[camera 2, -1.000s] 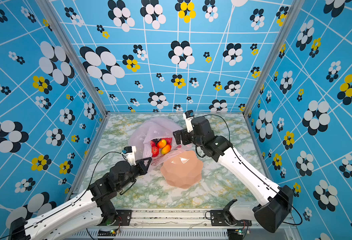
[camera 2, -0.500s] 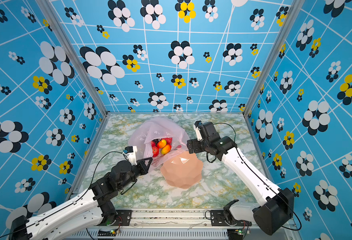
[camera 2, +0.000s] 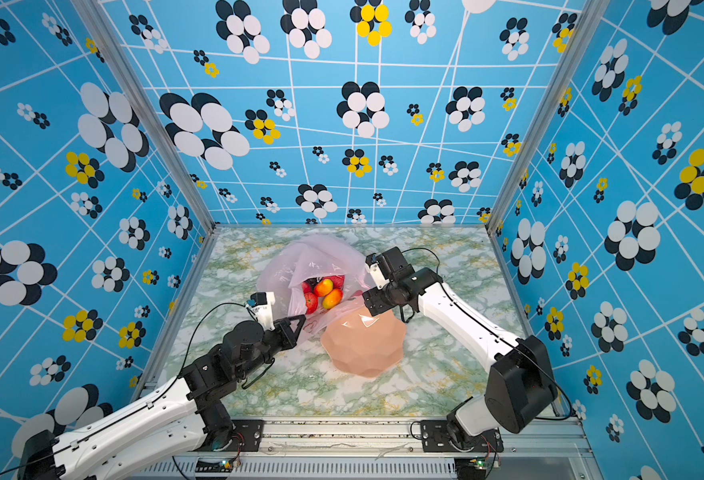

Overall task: Place the fruits into the plastic bag
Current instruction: 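Withdraw the right gripper from the bag away from the plate, then grasp the bag handles with both grippers and lift the bag upright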

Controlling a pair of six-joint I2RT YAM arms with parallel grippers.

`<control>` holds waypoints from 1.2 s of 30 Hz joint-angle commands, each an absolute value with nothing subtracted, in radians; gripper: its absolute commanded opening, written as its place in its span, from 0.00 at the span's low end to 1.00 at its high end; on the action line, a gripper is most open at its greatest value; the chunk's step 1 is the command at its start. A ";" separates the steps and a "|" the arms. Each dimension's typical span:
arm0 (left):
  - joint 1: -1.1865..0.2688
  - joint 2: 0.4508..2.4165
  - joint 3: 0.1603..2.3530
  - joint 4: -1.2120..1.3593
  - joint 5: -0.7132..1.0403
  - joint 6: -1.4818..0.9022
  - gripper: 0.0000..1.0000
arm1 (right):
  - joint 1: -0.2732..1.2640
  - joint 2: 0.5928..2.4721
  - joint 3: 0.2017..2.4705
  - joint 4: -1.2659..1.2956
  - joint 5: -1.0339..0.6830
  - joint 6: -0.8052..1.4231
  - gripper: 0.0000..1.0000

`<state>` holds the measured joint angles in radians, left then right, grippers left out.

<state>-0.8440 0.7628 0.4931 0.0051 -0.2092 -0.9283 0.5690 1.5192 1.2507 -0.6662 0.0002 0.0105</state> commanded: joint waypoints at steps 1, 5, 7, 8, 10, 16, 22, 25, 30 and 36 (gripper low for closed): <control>-0.835 0.754 0.518 0.008 -0.210 -0.922 0.00 | 0.575 1.561 1.322 -0.637 0.074 -0.035 0.76; -0.836 0.753 0.529 -0.001 -0.215 -0.905 0.00 | 0.576 1.612 1.384 -0.644 0.107 -0.018 0.54; -0.835 0.749 0.526 -0.002 -0.220 -0.902 0.00 | 0.575 1.627 1.416 -0.659 0.099 -0.006 0.35; -0.835 0.746 0.523 -0.002 -0.223 -0.902 0.00 | 0.575 1.631 1.431 -0.667 0.089 0.003 0.24; -0.834 0.737 0.519 -0.004 -0.229 -0.900 0.00 | 0.575 1.626 1.448 -0.668 0.064 0.028 0.02; -0.827 0.711 0.528 -0.045 -0.270 -0.890 0.00 | 0.575 1.617 1.495 -0.637 -0.095 0.142 0.00; -0.693 0.728 0.686 -0.205 -0.170 -0.838 0.00 | 0.562 1.648 1.593 -0.614 -0.209 0.223 0.00; -0.502 0.824 0.855 -0.314 0.020 -0.803 0.00 | 0.527 1.693 1.703 -0.595 -0.274 0.297 0.00; -0.266 1.031 1.158 -0.451 0.256 -0.790 0.00 | 0.487 1.787 1.910 -0.570 -0.360 0.421 0.00; -0.221 1.230 1.516 -0.569 0.361 -0.734 0.00 | 0.482 1.845 2.127 -0.544 -0.410 0.487 0.00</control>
<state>-0.2283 1.1961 1.4002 -0.4721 0.2546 -0.7887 0.4816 1.8458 2.0426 -0.5877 -0.3470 0.4259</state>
